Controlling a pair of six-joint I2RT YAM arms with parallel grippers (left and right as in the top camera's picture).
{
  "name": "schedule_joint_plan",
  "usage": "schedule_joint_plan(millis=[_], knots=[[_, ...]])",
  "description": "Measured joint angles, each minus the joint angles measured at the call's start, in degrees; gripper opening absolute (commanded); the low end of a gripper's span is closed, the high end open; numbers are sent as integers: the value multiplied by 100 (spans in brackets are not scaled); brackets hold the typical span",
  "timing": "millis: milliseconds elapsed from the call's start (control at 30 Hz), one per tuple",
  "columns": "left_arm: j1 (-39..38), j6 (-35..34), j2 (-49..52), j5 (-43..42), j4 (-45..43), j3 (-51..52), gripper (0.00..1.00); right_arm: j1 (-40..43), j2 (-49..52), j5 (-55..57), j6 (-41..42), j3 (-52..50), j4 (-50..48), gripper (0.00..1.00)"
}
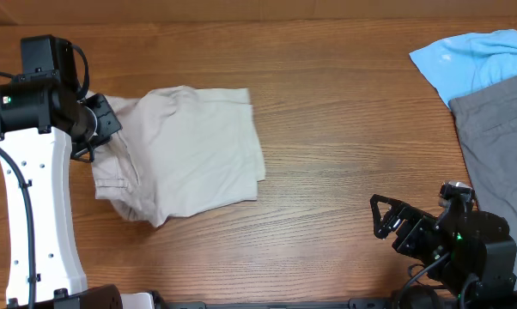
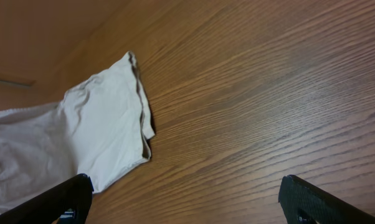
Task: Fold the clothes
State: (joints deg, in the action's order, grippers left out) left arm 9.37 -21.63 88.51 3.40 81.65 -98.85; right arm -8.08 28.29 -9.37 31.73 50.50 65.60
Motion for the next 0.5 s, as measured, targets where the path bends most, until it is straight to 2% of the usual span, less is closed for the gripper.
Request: schedule_joint_plan(millis=[233, 500], knots=[[-144, 83, 0, 33, -61, 0, 4, 0, 0, 0, 0, 0, -7, 100], [-837, 31, 0, -149, -243, 0, 4, 0, 0, 0, 2, 0, -2, 100]])
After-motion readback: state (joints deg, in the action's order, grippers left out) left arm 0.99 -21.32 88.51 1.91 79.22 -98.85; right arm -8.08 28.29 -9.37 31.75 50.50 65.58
